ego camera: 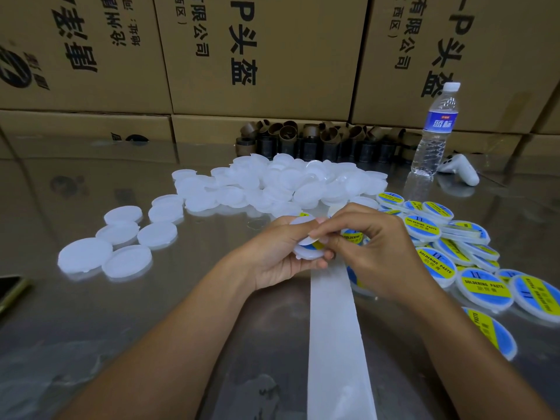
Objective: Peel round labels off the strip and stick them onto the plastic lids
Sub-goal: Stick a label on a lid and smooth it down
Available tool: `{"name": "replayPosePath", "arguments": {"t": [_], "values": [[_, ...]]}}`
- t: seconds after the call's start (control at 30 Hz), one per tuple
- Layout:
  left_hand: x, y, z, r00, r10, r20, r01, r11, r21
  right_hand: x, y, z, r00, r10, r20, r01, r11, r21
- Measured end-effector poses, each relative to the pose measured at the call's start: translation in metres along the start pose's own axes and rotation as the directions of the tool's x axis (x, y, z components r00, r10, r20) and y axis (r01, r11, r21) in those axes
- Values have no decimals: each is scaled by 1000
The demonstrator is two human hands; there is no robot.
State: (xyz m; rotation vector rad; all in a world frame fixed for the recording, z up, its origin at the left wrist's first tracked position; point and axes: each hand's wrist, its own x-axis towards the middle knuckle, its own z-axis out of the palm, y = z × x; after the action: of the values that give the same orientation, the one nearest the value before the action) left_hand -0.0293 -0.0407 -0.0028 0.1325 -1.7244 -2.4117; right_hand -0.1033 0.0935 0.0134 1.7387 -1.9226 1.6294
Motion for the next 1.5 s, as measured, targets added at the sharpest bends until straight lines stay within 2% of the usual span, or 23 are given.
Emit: {"name": "replayPosePath", "arguments": {"t": [0.23, 0.57, 0.87, 1.5], "values": [[-1, 1, 2, 1000, -3, -18, 3, 1000, 16, 0, 1, -1, 1000, 18, 3, -18, 1000, -13], [1, 1, 6, 992, 3, -128, 0, 1000, 24, -1, 2, 0, 999, -30, -12, 28, 995, -100], [-1, 1, 7, 996, 15, -91, -8, 997, 75, -2, 2, -1, 1000, -21, -3, 20, 992, -122], [4, -4, 3, 985, 40, -167, -8, 982, 188, -2, 1, -1, 999, 30, 13, -28, 987, -160]]}}
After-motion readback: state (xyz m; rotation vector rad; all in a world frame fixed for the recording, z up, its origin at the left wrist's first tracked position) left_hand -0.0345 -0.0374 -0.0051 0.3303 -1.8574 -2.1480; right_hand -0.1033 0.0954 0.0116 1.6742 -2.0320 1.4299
